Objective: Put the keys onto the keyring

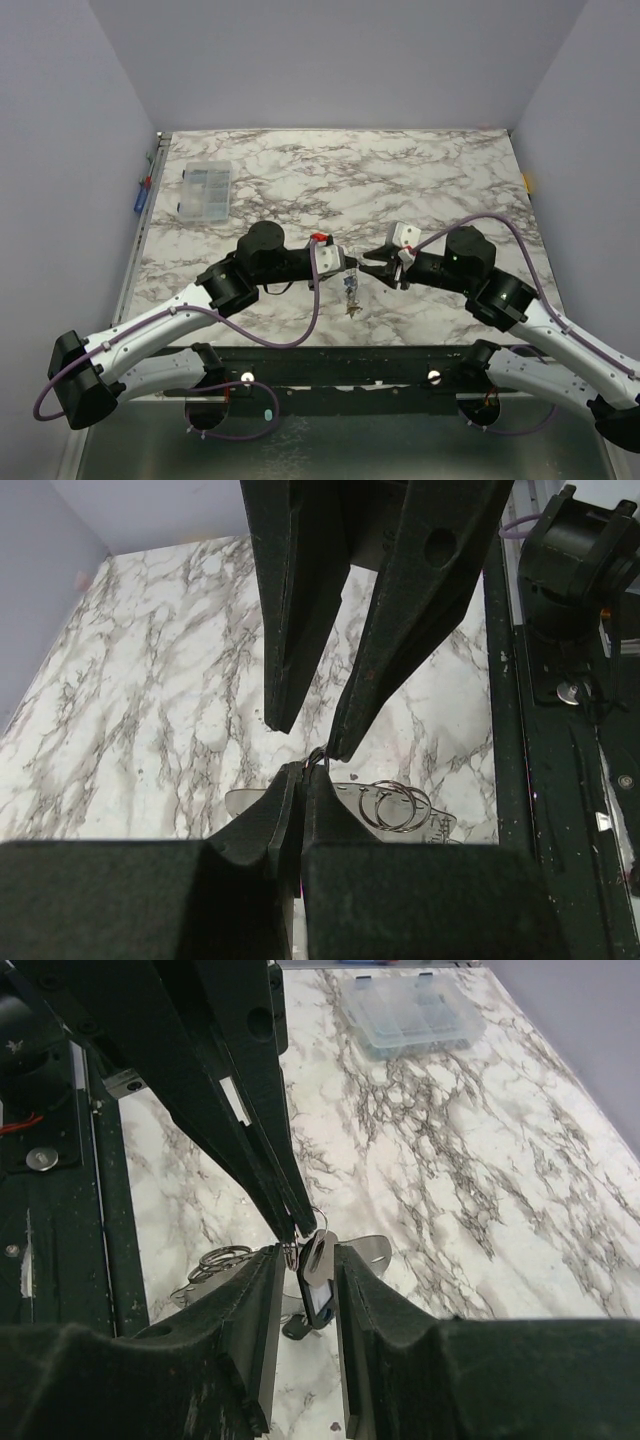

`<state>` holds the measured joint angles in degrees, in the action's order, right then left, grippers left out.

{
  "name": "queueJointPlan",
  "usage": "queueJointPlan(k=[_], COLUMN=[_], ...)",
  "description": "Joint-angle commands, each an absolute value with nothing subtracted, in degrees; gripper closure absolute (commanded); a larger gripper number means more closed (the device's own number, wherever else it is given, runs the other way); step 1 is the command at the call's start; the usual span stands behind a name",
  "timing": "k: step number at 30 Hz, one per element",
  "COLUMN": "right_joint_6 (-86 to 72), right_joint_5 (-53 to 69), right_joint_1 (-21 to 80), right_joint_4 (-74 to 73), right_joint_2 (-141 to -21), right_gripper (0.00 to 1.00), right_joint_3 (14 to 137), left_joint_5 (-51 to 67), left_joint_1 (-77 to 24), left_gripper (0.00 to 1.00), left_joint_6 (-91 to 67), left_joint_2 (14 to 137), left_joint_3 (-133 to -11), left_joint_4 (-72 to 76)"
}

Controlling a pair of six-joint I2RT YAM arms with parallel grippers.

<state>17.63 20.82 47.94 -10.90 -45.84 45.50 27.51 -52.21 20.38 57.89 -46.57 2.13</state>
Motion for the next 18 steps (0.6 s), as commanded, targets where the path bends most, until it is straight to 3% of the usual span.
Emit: queueJointPlan(k=[1,18], right_joint_6=[18.37,19.31], right_joint_5=[21.5,21.48], right_joint_1=[48.26,48.34], right_joint_4=[-13.15,-11.34], right_joint_2=[-46.71,-49.05], right_gripper=[0.66,0.81], right_joint_3=[47.11,46.91], left_joint_5=[26.62,27.18], left_joint_1=[-52.12,-52.19], left_gripper=[1.0,1.0], left_joint_6=[20.22,20.25], left_joint_2=[56.29,56.34], left_joint_3=[-45.95,-45.36], left_joint_4=[5.2,6.13])
